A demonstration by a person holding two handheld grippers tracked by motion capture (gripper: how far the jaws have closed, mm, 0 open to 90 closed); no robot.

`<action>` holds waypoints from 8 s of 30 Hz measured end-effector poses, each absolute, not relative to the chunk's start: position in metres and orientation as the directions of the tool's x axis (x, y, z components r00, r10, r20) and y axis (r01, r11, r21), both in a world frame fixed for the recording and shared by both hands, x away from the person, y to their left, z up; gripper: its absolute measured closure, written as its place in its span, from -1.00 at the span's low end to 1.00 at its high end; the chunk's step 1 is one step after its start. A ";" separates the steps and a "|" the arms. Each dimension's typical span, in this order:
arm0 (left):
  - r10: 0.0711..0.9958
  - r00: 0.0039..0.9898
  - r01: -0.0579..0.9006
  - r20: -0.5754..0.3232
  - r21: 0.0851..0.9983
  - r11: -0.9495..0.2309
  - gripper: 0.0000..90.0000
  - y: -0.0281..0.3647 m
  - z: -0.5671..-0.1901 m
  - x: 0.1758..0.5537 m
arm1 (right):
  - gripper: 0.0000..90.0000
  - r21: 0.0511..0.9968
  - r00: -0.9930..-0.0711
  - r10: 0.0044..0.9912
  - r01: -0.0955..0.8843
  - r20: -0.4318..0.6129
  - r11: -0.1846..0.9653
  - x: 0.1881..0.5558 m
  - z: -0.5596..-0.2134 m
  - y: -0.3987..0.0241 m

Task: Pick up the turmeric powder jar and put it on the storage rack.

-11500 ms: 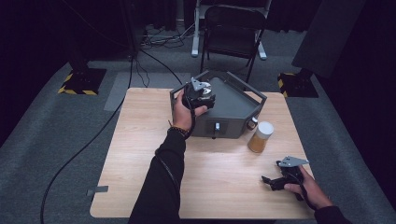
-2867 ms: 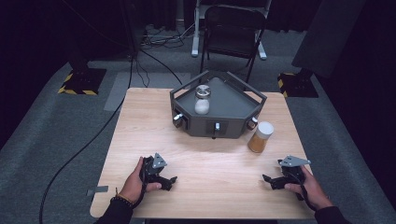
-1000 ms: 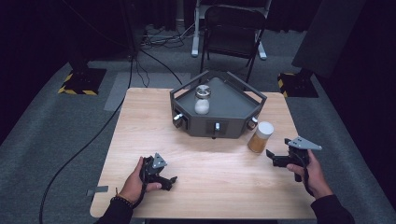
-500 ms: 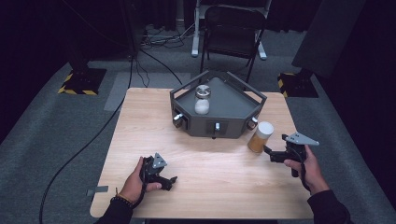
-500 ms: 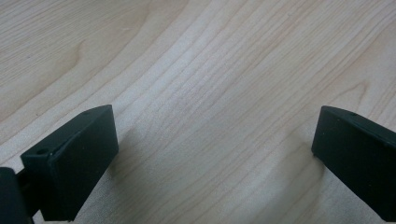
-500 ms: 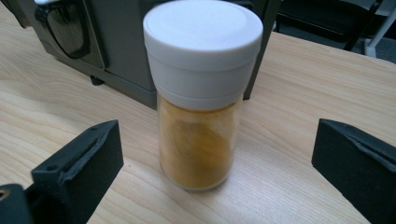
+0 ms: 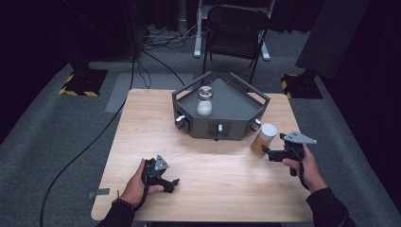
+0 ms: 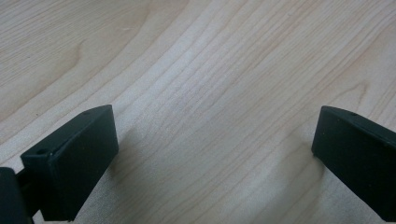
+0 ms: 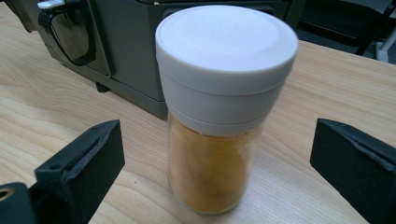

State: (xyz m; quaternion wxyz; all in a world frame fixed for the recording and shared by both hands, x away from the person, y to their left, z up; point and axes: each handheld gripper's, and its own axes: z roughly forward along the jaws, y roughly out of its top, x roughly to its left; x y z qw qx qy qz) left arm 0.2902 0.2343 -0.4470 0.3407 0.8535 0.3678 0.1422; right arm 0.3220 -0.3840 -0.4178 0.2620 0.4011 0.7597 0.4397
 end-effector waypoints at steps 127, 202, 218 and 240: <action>0.727 0.687 0.532 -0.006 0.686 -0.497 -1.00 0.234 -0.447 0.291 | -0.23 0.949 -0.497 0.864 0.227 -0.080 0.219 0.378 -0.301 -0.288; 0.727 0.687 0.531 -0.006 0.687 -0.496 -1.00 0.234 -0.447 0.290 | -0.96 0.926 -0.436 0.857 0.117 -0.277 0.359 0.370 -0.365 -0.249; 0.727 0.687 0.531 -0.006 0.687 -0.496 -1.00 0.234 -0.447 0.290 | -0.96 0.925 -0.435 0.844 0.060 -0.314 0.375 0.334 -0.394 -0.263; 0.726 0.687 0.531 -0.005 0.686 -0.497 -1.00 0.234 -0.447 0.291 | -0.96 0.875 -0.495 0.762 0.005 -0.418 0.484 0.296 -0.433 -0.273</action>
